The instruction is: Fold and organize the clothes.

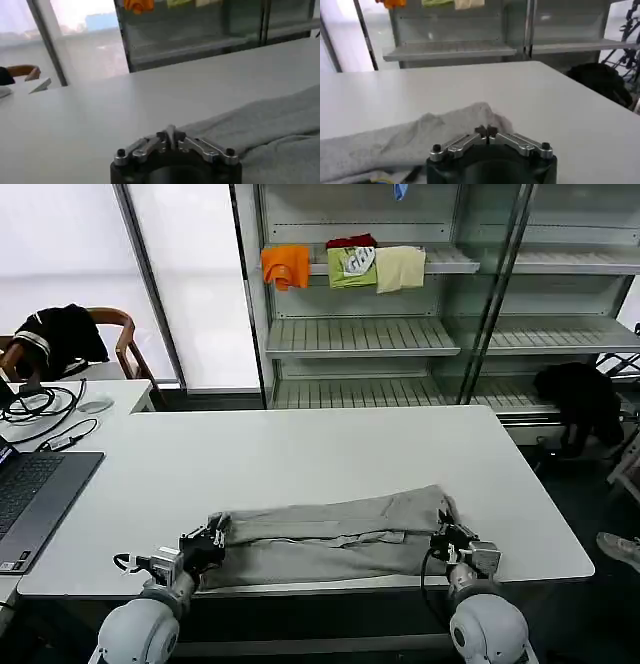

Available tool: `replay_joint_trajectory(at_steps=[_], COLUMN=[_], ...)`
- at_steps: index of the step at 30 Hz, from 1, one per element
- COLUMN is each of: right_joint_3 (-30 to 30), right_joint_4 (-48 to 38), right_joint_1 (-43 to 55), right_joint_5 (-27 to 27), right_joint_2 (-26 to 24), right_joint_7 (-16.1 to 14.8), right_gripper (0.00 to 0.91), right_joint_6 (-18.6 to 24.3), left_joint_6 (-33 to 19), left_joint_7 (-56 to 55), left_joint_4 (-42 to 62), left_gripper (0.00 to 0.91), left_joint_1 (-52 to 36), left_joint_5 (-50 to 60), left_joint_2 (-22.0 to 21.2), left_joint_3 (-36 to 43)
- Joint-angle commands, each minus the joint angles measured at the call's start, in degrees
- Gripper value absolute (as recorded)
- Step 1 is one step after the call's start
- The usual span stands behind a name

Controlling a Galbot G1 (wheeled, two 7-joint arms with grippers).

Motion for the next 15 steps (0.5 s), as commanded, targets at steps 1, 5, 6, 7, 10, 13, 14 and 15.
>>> replay_joint_trajectory(at_steps=[1, 5, 6, 7, 10, 13, 14, 15], right_joint_3=[-0.2, -0.2, -0.2, -0.1, 0.3, 0.7, 0.9, 1.0], right_joint_4=[-0.2, 0.8, 1.5, 2.1, 4.0, 6.1, 7.5, 8.1], right_joint_1=[-1.2, -2.3, -2.7, -3.1, -4.0, -4.5, -4.7, -4.8], right_joint_5=[-1.3, -1.9, -1.8, -1.8, -1.6, -1.4, -1.3, -1.2], right_joint_2=[0.1, 0.3, 0.2, 0.1, 0.0, 0.0, -0.1, -0.2], right_joint_7=[0.1, 0.6, 0.7, 0.8, 0.9, 1.2, 1.3, 1.3], right_gripper=[0.907, 0.907, 0.907, 0.907, 0.907, 0.907, 0.907, 0.907], right_joint_6=[0.3, 0.5, 0.5, 0.5, 0.6, 0.5, 0.5, 0.5], left_joint_6=[0.0, 0.2, 0.3, 0.5, 0.6, 0.8, 0.8, 0.9], left_joint_7=[0.0, -0.2, -0.2, -0.3, -0.6, -0.9, -1.1, -1.2], left_joint_4=[0.1, 0.1, 0.0, -0.1, -0.7, -1.6, -2.1, -2.2], left_gripper=[0.907, 0.907, 0.907, 0.907, 0.907, 0.907, 0.907, 0.907], left_joint_1=[0.3, -0.4, -0.5, -0.6, -0.5, -0.1, 0.2, 0.2], left_joint_5=[0.8, 1.1, 1.1, 1.1, 1.0, 1.0, 1.0, 1.0], left_joint_2=[-0.2, -0.4, -0.4, -0.4, -0.6, -1.2, -1.4, -1.6], left_joint_3=[0.1, 0.2, 0.1, 0.0, -0.2, -0.8, -1.3, -1.5])
